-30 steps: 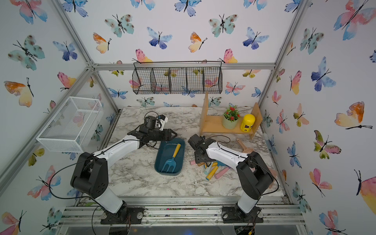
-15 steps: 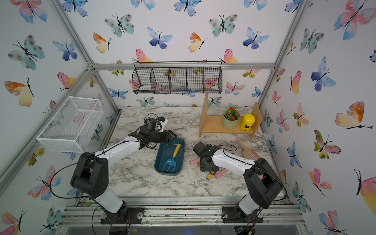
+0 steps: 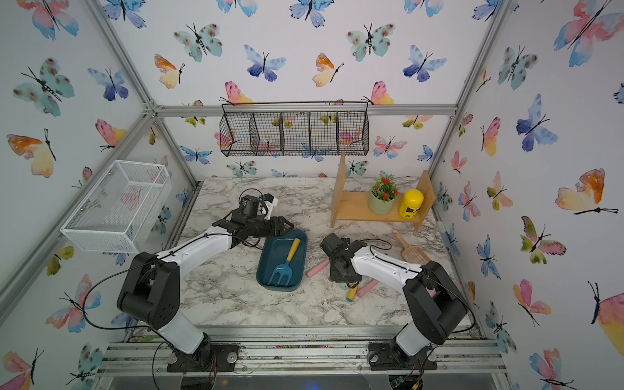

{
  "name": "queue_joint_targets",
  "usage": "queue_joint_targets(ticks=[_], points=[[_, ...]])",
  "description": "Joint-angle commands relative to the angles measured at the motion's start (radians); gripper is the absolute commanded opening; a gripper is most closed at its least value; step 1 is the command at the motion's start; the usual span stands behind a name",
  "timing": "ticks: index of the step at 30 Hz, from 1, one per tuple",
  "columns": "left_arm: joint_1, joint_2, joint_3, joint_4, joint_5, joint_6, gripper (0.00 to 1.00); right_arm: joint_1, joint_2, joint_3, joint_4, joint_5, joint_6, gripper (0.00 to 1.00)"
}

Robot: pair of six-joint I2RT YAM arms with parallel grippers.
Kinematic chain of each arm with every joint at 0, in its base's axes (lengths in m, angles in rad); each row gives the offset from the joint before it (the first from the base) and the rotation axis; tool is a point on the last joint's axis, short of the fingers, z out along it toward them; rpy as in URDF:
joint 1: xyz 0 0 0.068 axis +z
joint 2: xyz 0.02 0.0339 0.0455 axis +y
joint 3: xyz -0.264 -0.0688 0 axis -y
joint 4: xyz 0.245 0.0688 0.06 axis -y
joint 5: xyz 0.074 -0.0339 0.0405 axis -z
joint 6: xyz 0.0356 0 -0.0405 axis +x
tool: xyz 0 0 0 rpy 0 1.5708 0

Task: Put the rake into the storage box
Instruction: Pick up the rake at the center of the board.

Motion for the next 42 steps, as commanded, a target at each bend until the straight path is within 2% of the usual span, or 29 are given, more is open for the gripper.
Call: queue_joint_targets(ticks=[1,6,11,14,20,23,24,26,29,32,33,34,37,39,41,42], points=[[0.0,0.0,0.025,0.005,0.096,0.022,0.64,-0.005,0.001,0.104,0.007,-0.005,-0.066,0.08],[-0.004,-0.011,0.018,0.043,0.219,0.022,0.66,-0.005,0.014,0.194,0.075,-0.113,-0.18,0.08],[-0.011,-0.004,0.005,0.117,0.337,-0.016,0.72,-0.005,0.036,0.255,0.2,-0.302,-0.277,0.08],[-0.015,-0.002,0.007,0.122,0.352,-0.016,0.72,-0.005,0.06,0.303,0.228,-0.398,-0.323,0.09],[-0.015,0.009,0.011,0.123,0.352,-0.016,0.72,-0.005,0.099,0.354,0.208,-0.509,-0.365,0.1],[-0.015,0.022,0.016,0.125,0.351,-0.02,0.68,-0.005,0.101,0.355,0.208,-0.554,-0.375,0.1],[-0.015,0.026,0.018,0.125,0.352,-0.02,0.65,-0.005,0.1,0.355,0.208,-0.564,-0.377,0.1],[-0.015,0.037,0.026,0.124,0.35,-0.022,0.47,-0.005,0.095,0.351,0.208,-0.578,-0.382,0.1],[-0.015,0.049,0.039,0.111,0.33,-0.022,0.14,-0.005,0.088,0.343,0.207,-0.581,-0.39,0.11],[-0.015,0.056,0.056,0.077,0.293,-0.016,0.0,-0.005,0.083,0.346,0.2,-0.558,-0.394,0.11],[-0.014,0.056,0.059,0.069,0.279,-0.018,0.0,-0.005,0.083,0.35,0.195,-0.545,-0.394,0.13],[-0.014,0.055,0.062,0.055,0.253,-0.02,0.0,-0.005,0.081,0.353,0.193,-0.528,-0.394,0.18],[-0.012,0.05,0.08,0.02,0.163,-0.058,0.0,-0.005,0.07,0.364,0.191,-0.444,-0.374,0.48],[-0.002,0.045,0.086,0.012,0.102,-0.12,0.0,-0.005,0.058,0.367,0.202,-0.403,-0.359,0.72],[0.016,0.036,0.09,0.005,0.046,-0.196,0.0,-0.005,0.047,0.365,0.223,-0.376,-0.341,0.87],[0.025,0.034,0.097,-0.003,0.03,-0.231,0.0,-0.005,0.042,0.36,0.242,-0.377,-0.329,0.9]])
